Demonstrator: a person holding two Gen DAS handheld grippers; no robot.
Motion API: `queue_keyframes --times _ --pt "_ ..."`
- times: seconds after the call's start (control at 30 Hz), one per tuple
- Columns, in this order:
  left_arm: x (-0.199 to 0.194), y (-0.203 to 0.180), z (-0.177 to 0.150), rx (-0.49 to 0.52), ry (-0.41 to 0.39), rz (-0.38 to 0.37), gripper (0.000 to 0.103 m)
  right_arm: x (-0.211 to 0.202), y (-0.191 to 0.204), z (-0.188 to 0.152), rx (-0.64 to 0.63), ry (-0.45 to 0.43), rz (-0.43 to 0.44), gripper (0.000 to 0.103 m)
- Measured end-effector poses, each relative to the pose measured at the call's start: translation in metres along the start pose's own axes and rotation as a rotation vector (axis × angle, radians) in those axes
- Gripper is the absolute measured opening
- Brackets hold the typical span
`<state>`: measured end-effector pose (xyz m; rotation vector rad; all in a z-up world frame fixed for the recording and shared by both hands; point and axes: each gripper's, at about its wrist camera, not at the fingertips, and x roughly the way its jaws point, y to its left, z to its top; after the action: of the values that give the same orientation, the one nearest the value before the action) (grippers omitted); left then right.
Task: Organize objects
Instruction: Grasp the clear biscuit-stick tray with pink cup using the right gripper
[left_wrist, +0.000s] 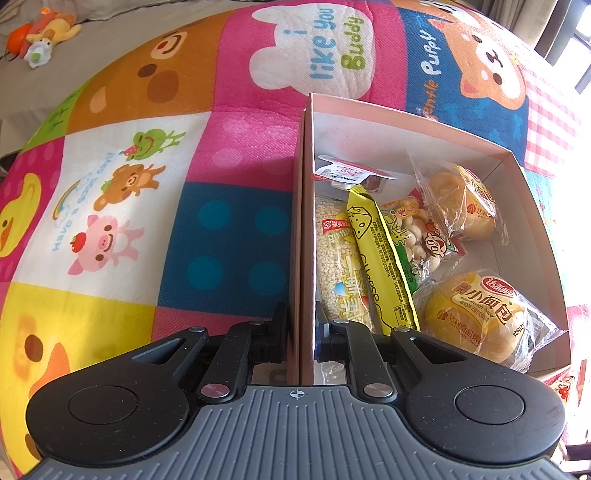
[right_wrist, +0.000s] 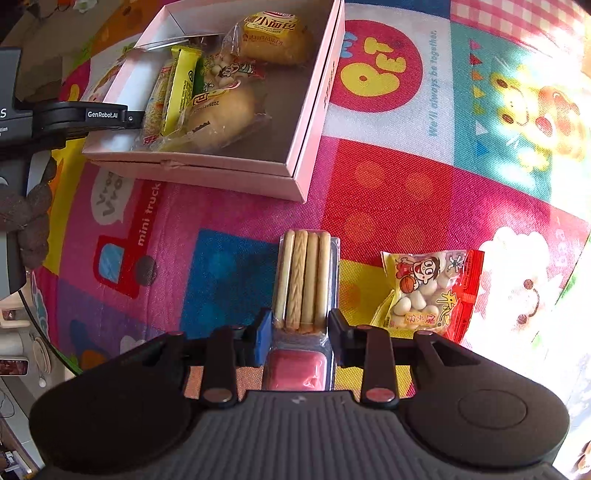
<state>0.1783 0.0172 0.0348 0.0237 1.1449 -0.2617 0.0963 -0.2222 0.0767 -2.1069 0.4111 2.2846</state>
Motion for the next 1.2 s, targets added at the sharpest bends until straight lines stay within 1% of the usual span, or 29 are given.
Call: queue_keyframes --times 0.2,0.27,0.33,0.4,0.43,0.5,0.57,0.63,0.7,0.8,0.83,0.87,0.93,0.97,1.0,1.07,1.2 --pt "0.0 0.0 0.0 0.0 0.0 0.001 0.015 -0.009 0.0 -0.022 0.113 0.128 0.144 0.032" --pt "0.0 0.0 0.0 0.0 0.001 0.001 0.015 -0.009 0.006 -0.028 0.127 0.173 0.184 0.032" --pt "0.0 0.0 0.0 -0.001 0.0 0.001 0.015 -0.013 0.014 -0.031 0.126 0.198 0.221 0.032" --pt "0.0 0.0 0.0 0.0 0.0 0.001 0.015 -0.021 0.021 -0.033 0.116 0.196 0.25 0.03" --pt "0.0 0.0 0.0 0.0 0.0 0.001 0.015 -0.028 0.024 -0.033 0.113 0.19 0.268 0.024" --pt "0.0 0.0 0.0 -0.001 0.0 0.001 0.015 -0.041 0.028 -0.028 0.11 0.167 0.305 0.023" --pt "0.0 0.0 0.0 -0.001 0.001 0.001 0.015 -0.062 0.032 -0.019 0.08 0.113 0.332 0.023" --pt "0.0 0.0 0.0 -0.005 0.001 0.0 0.015 -0.077 0.034 -0.015 0.055 0.075 0.327 0.023" --pt "0.0 0.0 0.001 -0.009 0.004 0.0 0.015 -0.081 0.037 -0.011 0.031 0.052 0.31 0.023" --pt "0.0 -0.001 0.001 -0.008 0.007 -0.001 0.015 -0.073 0.036 -0.012 0.004 0.046 0.206 0.024" --pt "0.0 0.0 0.001 -0.009 0.007 -0.002 0.015 -0.055 0.029 -0.013 -0.009 0.052 0.172 0.026" --pt "0.0 0.0 0.001 -0.01 0.007 -0.002 0.015 -0.048 0.029 -0.017 -0.02 0.064 0.154 0.029" --pt "0.0 0.0 0.001 -0.014 0.008 -0.001 0.015 -0.03 0.028 -0.025 -0.009 0.107 0.121 0.05" --pt "0.0 0.0 0.001 -0.015 0.009 -0.001 0.015 -0.023 0.028 -0.029 0.006 0.127 0.123 0.054" --pt "0.0 0.0 0.001 -0.015 0.009 0.0 0.015 -0.013 0.029 -0.033 0.027 0.152 0.136 0.055" --pt "0.0 0.0 0.001 -0.014 0.008 -0.001 0.015 0.01 0.033 -0.045 0.065 0.206 0.166 0.055" --pt "0.0 0.001 0.001 -0.006 0.004 0.0 0.015 0.045 0.047 -0.06 0.09 0.256 0.164 0.055"
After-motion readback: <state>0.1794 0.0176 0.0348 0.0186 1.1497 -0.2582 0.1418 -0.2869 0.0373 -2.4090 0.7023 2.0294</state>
